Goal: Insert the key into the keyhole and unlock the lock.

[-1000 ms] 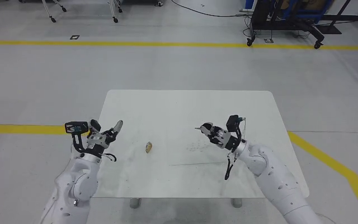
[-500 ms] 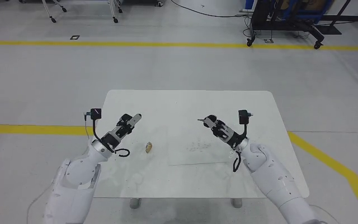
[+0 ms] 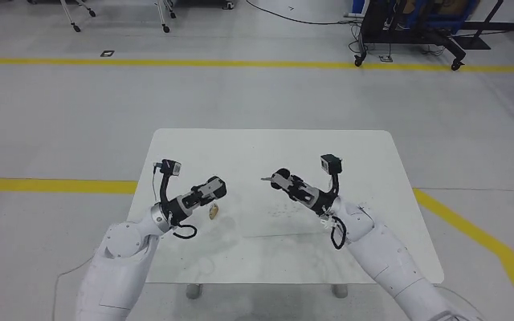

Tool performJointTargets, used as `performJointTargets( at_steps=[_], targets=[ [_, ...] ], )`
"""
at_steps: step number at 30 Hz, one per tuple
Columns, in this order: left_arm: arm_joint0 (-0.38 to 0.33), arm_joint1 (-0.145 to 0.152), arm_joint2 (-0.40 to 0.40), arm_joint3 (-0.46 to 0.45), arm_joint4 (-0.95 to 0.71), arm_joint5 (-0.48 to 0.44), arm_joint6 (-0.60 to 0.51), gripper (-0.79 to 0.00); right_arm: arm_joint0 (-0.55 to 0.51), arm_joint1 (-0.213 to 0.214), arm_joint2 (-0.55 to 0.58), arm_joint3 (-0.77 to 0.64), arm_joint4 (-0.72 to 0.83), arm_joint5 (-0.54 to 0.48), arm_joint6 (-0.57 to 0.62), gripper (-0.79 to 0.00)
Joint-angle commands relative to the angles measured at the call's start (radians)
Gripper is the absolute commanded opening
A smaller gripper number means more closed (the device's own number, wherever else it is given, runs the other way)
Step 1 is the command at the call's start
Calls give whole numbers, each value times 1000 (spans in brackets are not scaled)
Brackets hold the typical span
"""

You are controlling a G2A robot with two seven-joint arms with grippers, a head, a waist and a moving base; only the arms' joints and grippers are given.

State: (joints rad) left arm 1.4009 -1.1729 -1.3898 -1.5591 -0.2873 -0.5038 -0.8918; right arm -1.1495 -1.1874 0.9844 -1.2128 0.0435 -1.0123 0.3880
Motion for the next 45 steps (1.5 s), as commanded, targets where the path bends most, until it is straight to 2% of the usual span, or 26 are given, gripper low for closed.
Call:
performJointTargets(
  at_steps=[1,2,3,4,5,14,18,32,35,37,39,45],
  targets=[
    [0,0,9,4,-1,-5,-6,-299,13,5,-10,3,27,0,81,-785],
    [-1,0,16,4,-4,-5,-10,-305,20,6,-18,3,42,3,114,-785],
    [-4,0,23,4,-5,-6,-17,-409,26,6,-28,4,58,11,143,-785],
    [-6,0,28,6,-3,-7,-20,-459,32,6,-40,3,81,15,168,-785],
    [-8,0,33,9,1,-8,-18,-471,36,4,-55,0,113,18,193,-785],
    [-17,1,71,10,26,-25,-15,-453,103,-13,-157,50,341,45,387,-785],
    [-18,3,77,10,15,-35,-25,-520,132,-25,-180,99,386,55,410,-785],
    [-21,13,91,7,12,-47,-46,-563,170,-52,-204,182,500,60,451,-785],
    [-20,14,95,7,17,-50,-44,-619,175,-57,-211,189,504,65,465,-785],
    [-20,16,96,7,21,-45,-41,-733,178,-60,-215,194,504,66,471,-785],
    [-19,17,97,5,24,-42,-39,-785,179,-63,-219,195,503,66,479,-785],
    [-16,21,104,-2,45,-37,-33,-785,178,-67,-215,193,500,63,483,-785]
  ],
)
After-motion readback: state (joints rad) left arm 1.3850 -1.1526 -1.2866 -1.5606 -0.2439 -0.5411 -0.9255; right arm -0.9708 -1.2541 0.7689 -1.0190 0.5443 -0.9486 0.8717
